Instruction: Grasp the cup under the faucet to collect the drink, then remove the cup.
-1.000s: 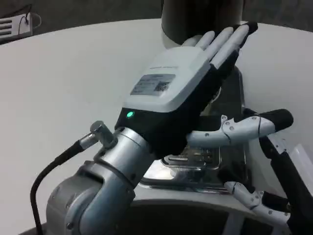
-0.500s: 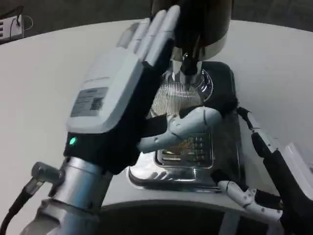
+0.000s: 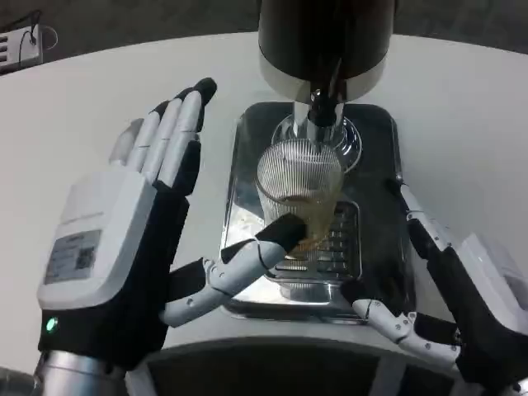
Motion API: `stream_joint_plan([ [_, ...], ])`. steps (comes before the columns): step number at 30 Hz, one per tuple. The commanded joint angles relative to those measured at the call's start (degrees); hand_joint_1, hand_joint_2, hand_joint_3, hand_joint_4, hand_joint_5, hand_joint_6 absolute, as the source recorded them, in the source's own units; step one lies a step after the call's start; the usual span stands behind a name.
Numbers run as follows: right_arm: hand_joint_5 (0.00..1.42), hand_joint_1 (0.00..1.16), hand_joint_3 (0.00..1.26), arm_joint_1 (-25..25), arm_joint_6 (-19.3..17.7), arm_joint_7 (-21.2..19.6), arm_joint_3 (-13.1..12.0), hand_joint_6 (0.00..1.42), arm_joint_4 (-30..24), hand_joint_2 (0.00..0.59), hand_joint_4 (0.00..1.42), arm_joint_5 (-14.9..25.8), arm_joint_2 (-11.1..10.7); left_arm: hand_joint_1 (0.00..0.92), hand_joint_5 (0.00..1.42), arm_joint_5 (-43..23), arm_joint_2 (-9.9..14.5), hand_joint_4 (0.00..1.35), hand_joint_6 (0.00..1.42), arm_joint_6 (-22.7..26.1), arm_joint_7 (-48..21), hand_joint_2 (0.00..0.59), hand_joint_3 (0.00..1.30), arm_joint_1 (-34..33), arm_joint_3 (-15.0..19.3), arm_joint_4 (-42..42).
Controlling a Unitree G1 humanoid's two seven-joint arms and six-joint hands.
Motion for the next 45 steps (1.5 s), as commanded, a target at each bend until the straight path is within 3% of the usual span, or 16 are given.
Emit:
stream_joint_plan([
  [1,0.07,0.43,0.0,-0.97,-2.22,-0.74,0.4,0.18,1.84,0.295,0.03,1.91,0.02,0.0,0.0,-2.33,-0.7,0.0,0.0,-1.58,2.38,0.143,0.0,5.1,1.63,0.71],
  [7,0.06,0.42,0.0,-2.29,-2.4,-0.81,0.54,0.18,3.69,0.289,0.01,3.27,0.33,0.0,0.0,-0.4,-0.74,0.0,0.0,-3.5,5.13,0.143,0.0,11.29,1.86,2.26],
  [19,0.06,0.47,0.0,-5.99,-2.41,-1.46,1.25,0.18,7.56,0.272,0.01,5.3,1.38,0.0,0.0,8.63,-0.43,0.0,0.0,-5.78,9.01,0.145,0.0,20.37,-1.62,5.9],
  [36,0.08,0.54,0.0,-12.49,-2.72,-2.0,2.59,0.19,13.2,0.244,0.02,7.83,2.72,0.0,0.0,9.15,0.92,0.0,0.0,-5.29,7.81,0.153,0.0,21.8,-2.62,7.65],
  [45,0.11,0.57,0.0,-16.46,-5.14,-3.18,2.82,0.23,19.05,0.242,0.05,9.12,2.82,0.0,0.0,9.0,1.29,0.0,0.0,-4.75,6.56,0.153,0.0,21.46,-2.29,6.7],
])
